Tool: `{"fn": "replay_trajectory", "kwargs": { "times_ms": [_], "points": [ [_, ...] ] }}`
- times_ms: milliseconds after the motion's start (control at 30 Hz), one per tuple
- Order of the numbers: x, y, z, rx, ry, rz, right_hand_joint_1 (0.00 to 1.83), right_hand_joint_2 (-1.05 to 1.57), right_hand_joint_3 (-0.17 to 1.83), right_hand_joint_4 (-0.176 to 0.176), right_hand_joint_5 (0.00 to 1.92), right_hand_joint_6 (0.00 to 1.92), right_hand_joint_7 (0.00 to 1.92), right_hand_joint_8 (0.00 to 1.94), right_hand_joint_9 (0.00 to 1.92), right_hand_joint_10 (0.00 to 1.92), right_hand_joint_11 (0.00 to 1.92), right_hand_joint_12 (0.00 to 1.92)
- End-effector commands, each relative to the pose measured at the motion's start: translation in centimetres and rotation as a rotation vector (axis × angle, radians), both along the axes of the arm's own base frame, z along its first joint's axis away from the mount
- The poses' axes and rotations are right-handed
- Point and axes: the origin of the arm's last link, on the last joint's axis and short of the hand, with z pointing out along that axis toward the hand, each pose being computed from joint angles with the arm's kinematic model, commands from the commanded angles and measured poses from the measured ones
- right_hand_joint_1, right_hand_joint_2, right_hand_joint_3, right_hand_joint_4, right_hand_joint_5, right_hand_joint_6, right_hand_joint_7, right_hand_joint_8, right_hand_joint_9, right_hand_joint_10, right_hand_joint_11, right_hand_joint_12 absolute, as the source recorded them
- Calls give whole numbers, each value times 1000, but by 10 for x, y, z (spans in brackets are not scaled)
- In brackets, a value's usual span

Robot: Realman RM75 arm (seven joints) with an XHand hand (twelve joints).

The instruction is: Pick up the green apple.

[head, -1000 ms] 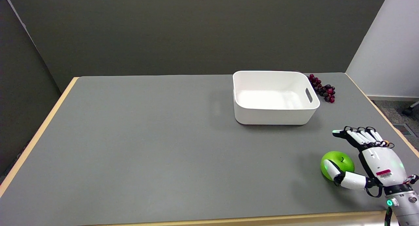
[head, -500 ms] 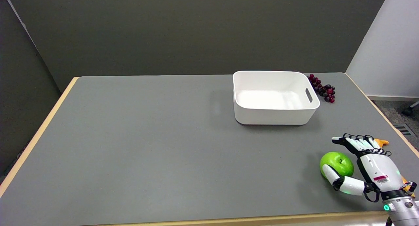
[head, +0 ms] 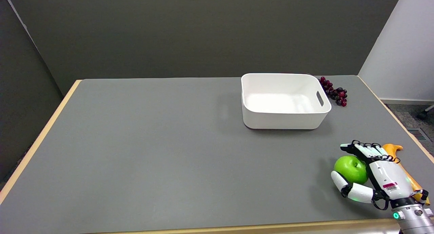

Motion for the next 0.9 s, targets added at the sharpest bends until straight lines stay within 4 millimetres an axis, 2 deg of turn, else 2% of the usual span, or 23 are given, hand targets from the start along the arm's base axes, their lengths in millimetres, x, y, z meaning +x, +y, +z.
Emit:
{"fn": "replay_trajectory", "kwargs": {
  "times_ms": [33, 167, 267, 400, 467, 533, 633, 700, 767, 833, 900],
  "points": [
    [-1, -5, -5, 10, -3, 15, 478, 601, 863, 19, 394, 739, 533, 624, 398, 1029, 194, 1425],
    [-2, -7, -5, 6, -2, 17, 646, 645, 878, 15, 440, 855, 604, 741, 499, 1137, 309, 1549],
    [-3, -8, -6, 16, 5, 14, 780, 684, 888, 9, 487, 1030, 687, 913, 632, 1271, 511, 1727],
    [-2, -9, -7, 20, 18, 34, 857, 713, 921, 10, 529, 1126, 774, 1050, 719, 1357, 619, 1792],
    [-1, -10, -8, 15, 25, 53, 926, 1101, 397, 15, 648, 1497, 823, 1143, 781, 1408, 710, 1874],
    [-1, -11, -10, 21, 37, 73, 944, 1119, 377, 0, 665, 1528, 855, 1188, 805, 1430, 789, 1914],
    [4, -14, -11, 31, 56, 106, 975, 1061, 462, -24, 699, 1507, 926, 1536, 919, 1597, 643, 1921],
    [8, -17, -12, 43, 84, 125, 988, 1066, 460, -53, 694, 1514, 894, 1704, 923, 1731, 558, 1921],
    [13, -20, -12, 51, 108, 147, 986, 1091, 414, -56, 686, 1511, 801, 1941, 915, 1921, 426, 1921],
    [17, -24, -13, 64, 118, 167, 989, 1095, 403, -59, 687, 1506, 757, 1941, 905, 1921, 402, 1921],
    [22, -29, -13, 72, 123, 197, 995, 1098, 391, -65, 691, 1496, 637, 1941, 884, 1921, 359, 1921]
  ]
}}
